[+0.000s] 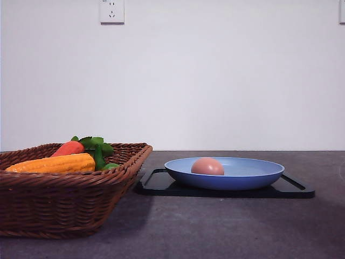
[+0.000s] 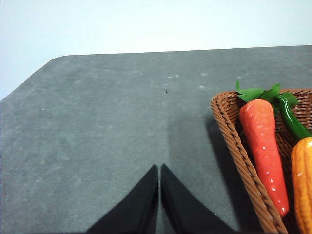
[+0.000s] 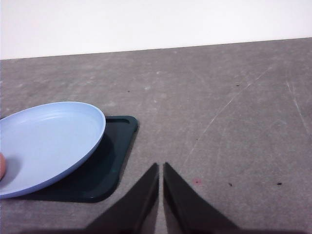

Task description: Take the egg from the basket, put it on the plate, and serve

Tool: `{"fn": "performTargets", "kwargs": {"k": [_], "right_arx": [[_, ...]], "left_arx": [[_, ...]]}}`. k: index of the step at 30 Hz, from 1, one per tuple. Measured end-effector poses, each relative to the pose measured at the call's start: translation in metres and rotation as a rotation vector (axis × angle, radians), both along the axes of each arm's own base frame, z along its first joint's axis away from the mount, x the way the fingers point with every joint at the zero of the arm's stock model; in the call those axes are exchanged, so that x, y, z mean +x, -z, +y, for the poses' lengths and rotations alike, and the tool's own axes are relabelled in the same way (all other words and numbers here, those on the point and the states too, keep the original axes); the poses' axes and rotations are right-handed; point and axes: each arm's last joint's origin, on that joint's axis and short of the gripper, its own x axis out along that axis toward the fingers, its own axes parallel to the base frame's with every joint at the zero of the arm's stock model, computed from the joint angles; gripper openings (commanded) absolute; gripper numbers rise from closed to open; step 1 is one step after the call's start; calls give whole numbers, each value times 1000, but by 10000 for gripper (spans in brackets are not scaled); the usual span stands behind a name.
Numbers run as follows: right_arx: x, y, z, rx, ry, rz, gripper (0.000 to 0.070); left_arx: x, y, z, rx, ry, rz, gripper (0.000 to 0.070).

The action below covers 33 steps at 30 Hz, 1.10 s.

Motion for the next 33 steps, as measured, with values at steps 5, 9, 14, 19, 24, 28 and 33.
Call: {"fn": "performTargets", "kwargs": {"k": [5,9,14,19,24,28,33], "right_arx": [[0,0,0,0,0,0,0],[0,0,0,0,0,0,0],[0,0,0,0,0,0,0],[0,0,0,0,0,0,0],[0,0,0,0,0,0,0],[0,0,0,0,0,0,0],[0,0,0,0,0,0,0]], "left_arx": [[0,0,0,0,0,0,0],[0,0,0,0,0,0,0],[0,0,0,0,0,0,0],[0,0,0,0,0,0,0],[0,0,0,0,0,0,0],[0,0,0,0,0,0,0],[0,0,0,0,0,0,0]]}}
